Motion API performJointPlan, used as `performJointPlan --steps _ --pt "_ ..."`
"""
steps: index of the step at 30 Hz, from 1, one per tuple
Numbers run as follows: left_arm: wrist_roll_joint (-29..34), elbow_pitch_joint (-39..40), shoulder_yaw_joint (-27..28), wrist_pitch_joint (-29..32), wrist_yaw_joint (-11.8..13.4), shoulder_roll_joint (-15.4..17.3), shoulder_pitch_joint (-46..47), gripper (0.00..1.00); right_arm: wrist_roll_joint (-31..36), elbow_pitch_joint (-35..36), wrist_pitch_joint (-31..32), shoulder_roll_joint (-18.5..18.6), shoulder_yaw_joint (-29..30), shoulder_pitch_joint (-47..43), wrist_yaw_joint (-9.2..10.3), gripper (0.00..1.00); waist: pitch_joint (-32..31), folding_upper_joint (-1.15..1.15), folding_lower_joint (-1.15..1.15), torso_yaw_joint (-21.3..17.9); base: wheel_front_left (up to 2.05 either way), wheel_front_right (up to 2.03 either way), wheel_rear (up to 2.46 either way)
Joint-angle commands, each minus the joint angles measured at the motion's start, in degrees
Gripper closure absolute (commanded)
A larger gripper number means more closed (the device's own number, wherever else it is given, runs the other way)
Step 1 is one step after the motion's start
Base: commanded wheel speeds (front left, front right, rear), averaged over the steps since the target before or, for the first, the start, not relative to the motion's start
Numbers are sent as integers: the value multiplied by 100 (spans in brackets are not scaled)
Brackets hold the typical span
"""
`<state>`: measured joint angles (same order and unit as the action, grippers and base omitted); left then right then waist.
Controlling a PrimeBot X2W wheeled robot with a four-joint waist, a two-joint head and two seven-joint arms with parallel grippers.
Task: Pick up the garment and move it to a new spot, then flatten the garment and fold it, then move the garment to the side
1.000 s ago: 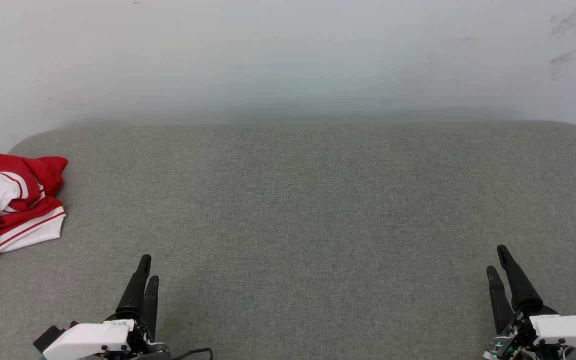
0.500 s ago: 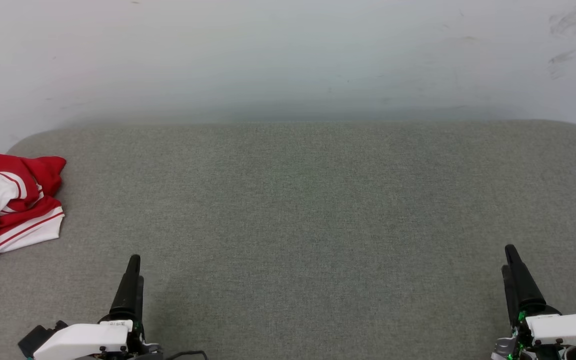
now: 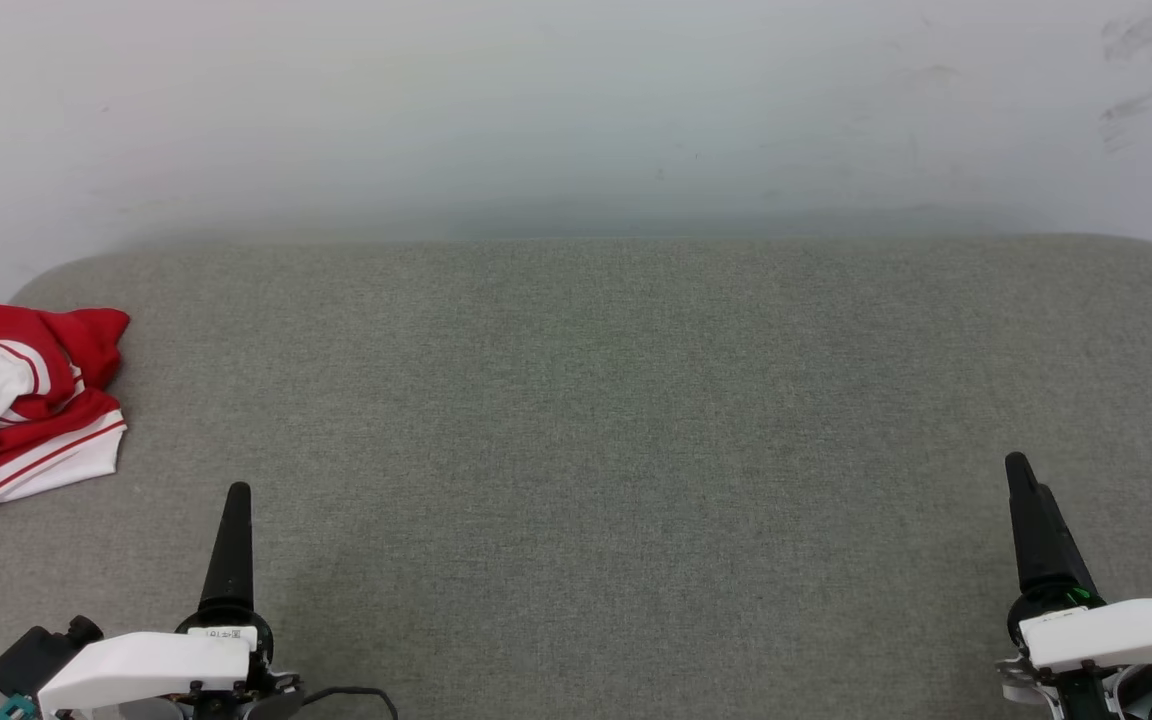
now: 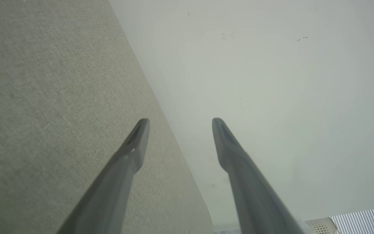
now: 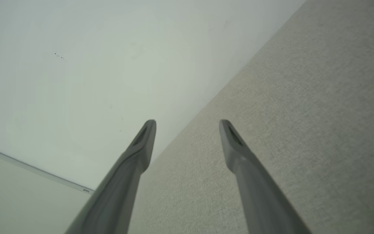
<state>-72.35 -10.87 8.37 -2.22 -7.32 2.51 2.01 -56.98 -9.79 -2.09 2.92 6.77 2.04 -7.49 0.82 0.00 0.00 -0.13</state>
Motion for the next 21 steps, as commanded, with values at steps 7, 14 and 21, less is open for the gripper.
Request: performJointPlan --steps 7,14,21 --pt "598 454 172 -179 -10 27 23 0 1084 537 -192 1 -153 74 -1 0 36 0 0 5 0 0 0" --pt "1224 691 263 -292 -12 30 29 0 1873 766 -307 0 -289 63 -1 0 61 0 0 10 0 0 0" --pt "2345 994 -37 -416 172 32 -44 0 2854 843 -428 -1 -417 13 -1 0 81 0 0 16 0 0 0"
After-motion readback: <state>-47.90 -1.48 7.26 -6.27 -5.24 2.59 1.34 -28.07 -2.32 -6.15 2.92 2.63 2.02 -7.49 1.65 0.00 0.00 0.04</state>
